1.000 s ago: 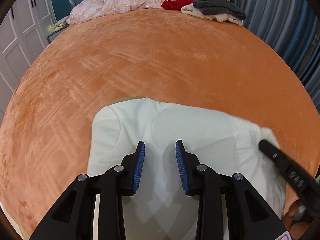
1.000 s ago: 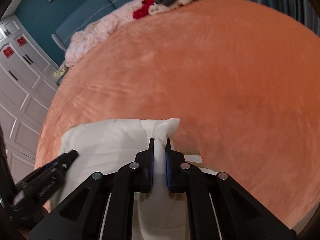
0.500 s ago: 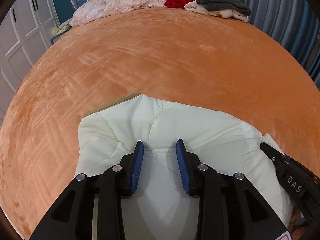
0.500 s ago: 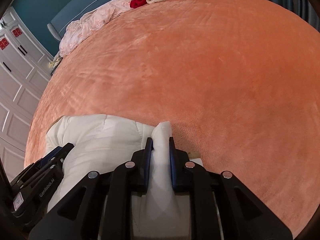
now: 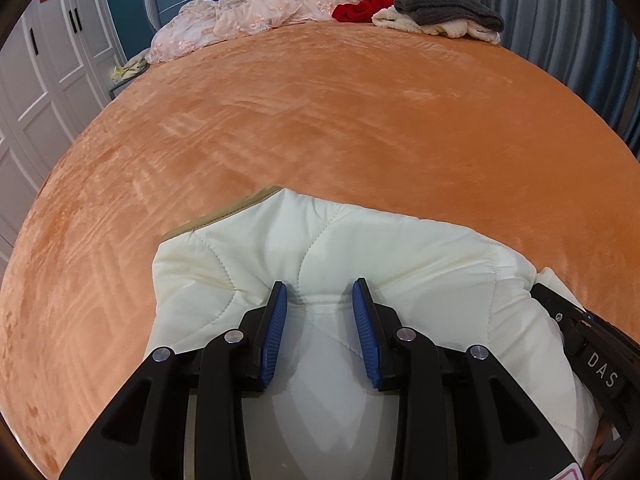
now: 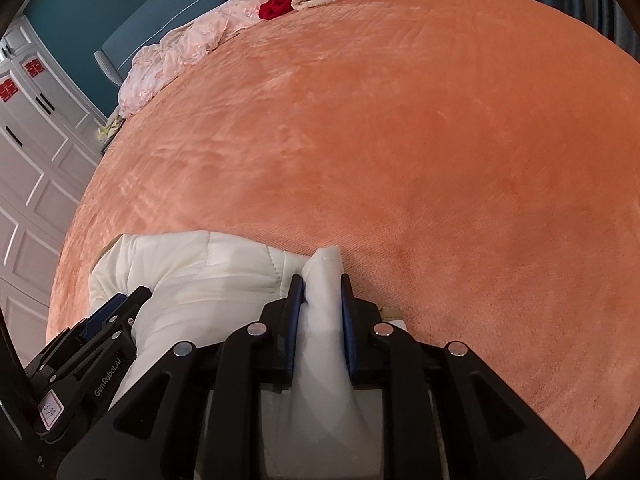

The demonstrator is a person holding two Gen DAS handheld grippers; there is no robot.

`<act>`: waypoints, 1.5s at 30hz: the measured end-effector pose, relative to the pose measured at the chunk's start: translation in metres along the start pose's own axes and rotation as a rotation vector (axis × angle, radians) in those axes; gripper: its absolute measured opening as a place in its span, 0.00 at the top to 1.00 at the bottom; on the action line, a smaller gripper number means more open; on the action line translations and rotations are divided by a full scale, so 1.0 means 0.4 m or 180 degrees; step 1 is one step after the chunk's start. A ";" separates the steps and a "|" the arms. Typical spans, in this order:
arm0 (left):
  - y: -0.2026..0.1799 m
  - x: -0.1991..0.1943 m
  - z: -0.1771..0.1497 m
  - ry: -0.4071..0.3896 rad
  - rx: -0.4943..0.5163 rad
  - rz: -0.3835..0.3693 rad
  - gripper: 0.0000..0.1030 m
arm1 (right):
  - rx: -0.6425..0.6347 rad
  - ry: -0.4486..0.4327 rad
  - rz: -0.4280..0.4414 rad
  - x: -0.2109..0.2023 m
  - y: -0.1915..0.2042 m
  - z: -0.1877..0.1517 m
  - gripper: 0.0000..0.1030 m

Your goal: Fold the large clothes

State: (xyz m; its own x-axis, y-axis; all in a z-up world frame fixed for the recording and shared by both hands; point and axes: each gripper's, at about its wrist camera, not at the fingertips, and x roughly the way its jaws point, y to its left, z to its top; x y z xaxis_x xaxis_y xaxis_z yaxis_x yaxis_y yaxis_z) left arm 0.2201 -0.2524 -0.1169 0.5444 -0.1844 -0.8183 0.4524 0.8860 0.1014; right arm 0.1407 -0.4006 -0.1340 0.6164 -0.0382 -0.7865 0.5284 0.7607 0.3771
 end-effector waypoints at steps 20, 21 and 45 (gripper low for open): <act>0.120 -0.257 -0.154 0.0044 -0.0620 -0.0469 0.55 | 0.0102 0.0466 0.0256 -0.244 -0.088 -0.109 0.54; 0.114 -0.253 -0.159 0.0027 -0.0590 -0.0433 0.55 | 0.0091 0.0466 0.0264 -0.237 -0.087 -0.114 0.57; 0.048 -0.174 -0.173 -0.0244 -0.0222 0.0048 0.52 | 0.0059 0.0389 0.0212 -0.147 -0.090 -0.134 0.53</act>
State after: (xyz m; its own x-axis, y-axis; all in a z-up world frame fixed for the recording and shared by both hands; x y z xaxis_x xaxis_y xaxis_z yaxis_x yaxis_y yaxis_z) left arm 0.1418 -0.1933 -0.0971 0.6046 -0.2004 -0.7709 0.3950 0.9159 0.0717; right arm 0.0541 -0.3908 -0.1274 0.5754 0.0920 -0.8127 0.5001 0.7467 0.4386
